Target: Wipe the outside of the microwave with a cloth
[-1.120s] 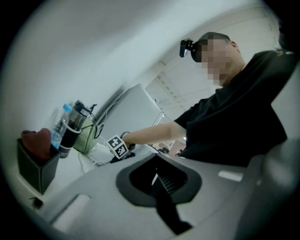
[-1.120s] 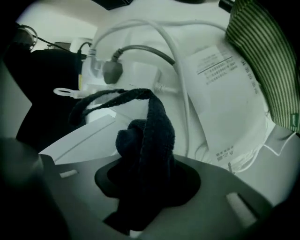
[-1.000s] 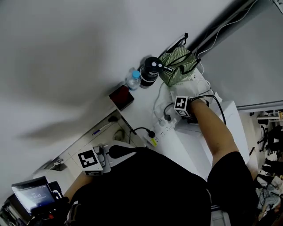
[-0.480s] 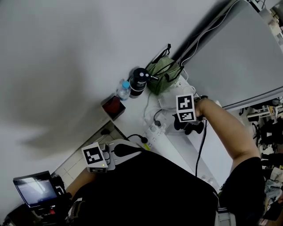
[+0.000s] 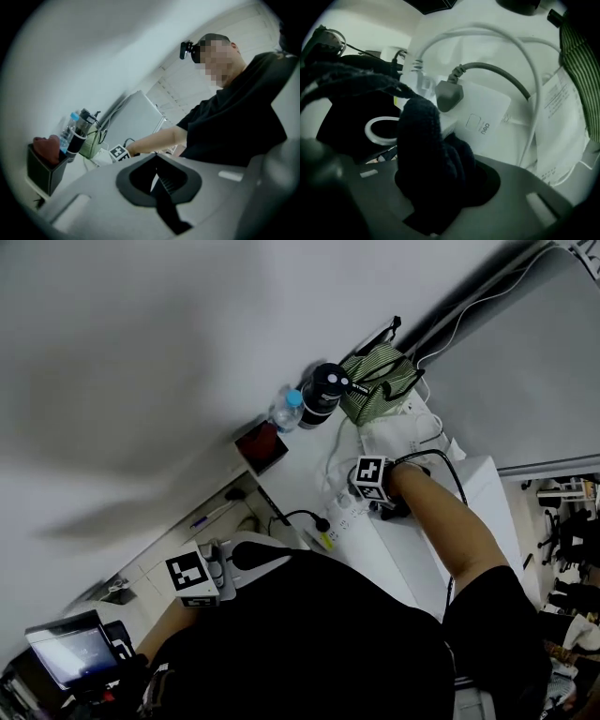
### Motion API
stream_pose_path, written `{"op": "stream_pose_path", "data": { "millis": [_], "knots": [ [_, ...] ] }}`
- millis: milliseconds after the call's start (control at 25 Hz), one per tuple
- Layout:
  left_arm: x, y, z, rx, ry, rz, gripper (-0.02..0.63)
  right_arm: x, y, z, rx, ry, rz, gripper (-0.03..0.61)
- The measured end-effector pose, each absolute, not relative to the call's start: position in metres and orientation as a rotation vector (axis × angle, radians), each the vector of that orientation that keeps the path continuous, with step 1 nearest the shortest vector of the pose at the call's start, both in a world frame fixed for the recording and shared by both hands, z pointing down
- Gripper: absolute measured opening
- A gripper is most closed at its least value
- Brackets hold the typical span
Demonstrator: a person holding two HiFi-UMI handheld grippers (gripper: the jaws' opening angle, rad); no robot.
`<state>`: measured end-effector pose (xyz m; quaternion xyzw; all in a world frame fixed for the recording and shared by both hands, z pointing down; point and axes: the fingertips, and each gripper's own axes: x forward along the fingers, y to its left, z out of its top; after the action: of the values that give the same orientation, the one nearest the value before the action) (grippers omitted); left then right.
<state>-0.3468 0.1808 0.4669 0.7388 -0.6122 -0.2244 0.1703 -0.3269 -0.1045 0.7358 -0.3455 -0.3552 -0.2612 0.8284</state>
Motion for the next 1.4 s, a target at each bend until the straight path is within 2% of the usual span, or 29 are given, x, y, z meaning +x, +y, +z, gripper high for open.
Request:
{"op": "stream_pose_path", "data": {
  "millis": [200, 320, 520, 680, 800, 1040, 1240, 1400],
  "knots": [
    [-0.357, 0.193, 0.465, 2.101, -1.782, -0.635, 0.003, -0.326, -0.105, 0.752, -0.702, -0.757, -0.564, 0.137],
    [-0.359, 0.188, 0.454, 2.179, -1.727, -0.604, 0.003, -0.328, -0.102, 0.732, -0.691, -0.787, -0.619, 0.138],
    [-0.362, 0.159, 0.449, 2.368, -1.489, -0.530, 0.003, -0.366, -0.089, 0.625, -0.643, -1.106, -0.722, 0.141],
    [-0.334, 0.132, 0.429, 2.486, -1.306, -0.433, 0.003, -0.343, -0.068, 0.498, -0.605, -1.676, -0.415, 0.143],
    [-0.305, 0.106, 0.422, 2.532, -1.238, -0.389, 0.003, -0.285, -0.137, 0.424, -0.354, -2.040, -0.321, 0.141],
    [-0.240, 0.029, 0.425, 2.612, -1.043, -0.233, 0.003, -0.083, -0.320, 0.363, 0.492, -2.601, 0.053, 0.143],
    [-0.158, -0.017, 0.433, 2.607, -0.936, -0.118, 0.003, 0.055, -0.420, 0.412, 0.927, -2.764, 0.431, 0.143],
    [-0.140, -0.036, 0.432, 2.558, -0.940, -0.067, 0.003, 0.066, -0.450, 0.482, 0.905, -2.806, 0.650, 0.143]
  ]
}}
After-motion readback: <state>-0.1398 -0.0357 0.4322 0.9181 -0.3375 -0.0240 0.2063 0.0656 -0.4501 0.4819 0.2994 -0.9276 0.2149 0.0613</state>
